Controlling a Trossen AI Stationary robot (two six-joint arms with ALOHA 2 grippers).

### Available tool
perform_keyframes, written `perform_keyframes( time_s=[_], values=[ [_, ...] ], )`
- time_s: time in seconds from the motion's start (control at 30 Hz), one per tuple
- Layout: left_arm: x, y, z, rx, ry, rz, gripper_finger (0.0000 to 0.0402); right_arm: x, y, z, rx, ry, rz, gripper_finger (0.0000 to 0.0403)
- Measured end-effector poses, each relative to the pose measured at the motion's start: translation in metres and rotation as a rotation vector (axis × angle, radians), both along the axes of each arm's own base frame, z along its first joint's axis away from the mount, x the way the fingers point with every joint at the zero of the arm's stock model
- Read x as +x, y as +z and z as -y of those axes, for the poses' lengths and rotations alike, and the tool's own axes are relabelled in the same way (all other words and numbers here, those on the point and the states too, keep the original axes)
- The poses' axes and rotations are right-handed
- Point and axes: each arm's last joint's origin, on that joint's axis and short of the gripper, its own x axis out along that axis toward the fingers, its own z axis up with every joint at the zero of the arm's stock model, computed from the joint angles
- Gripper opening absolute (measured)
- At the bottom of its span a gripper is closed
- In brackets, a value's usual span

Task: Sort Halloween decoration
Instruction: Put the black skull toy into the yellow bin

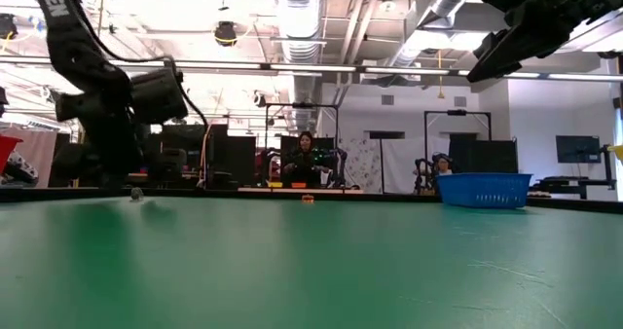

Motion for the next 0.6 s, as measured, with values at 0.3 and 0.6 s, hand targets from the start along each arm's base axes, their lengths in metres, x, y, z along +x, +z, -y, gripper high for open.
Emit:
perform_keyframes(
  time_s=[0.3,0.6],
  values=[
    [0.005,-0.026,-0.011,0.022,0.057,-0.037,0.0264,0.000,0.000,0.000,0.000,-0.001,0.000,0.0196],
    [0.004,-0.040,-0.005,0.028,0.088,-0.035,0.0144,0.000,0.000,0.000,0.008,-0.005,0.000,0.0196]
  ],
)
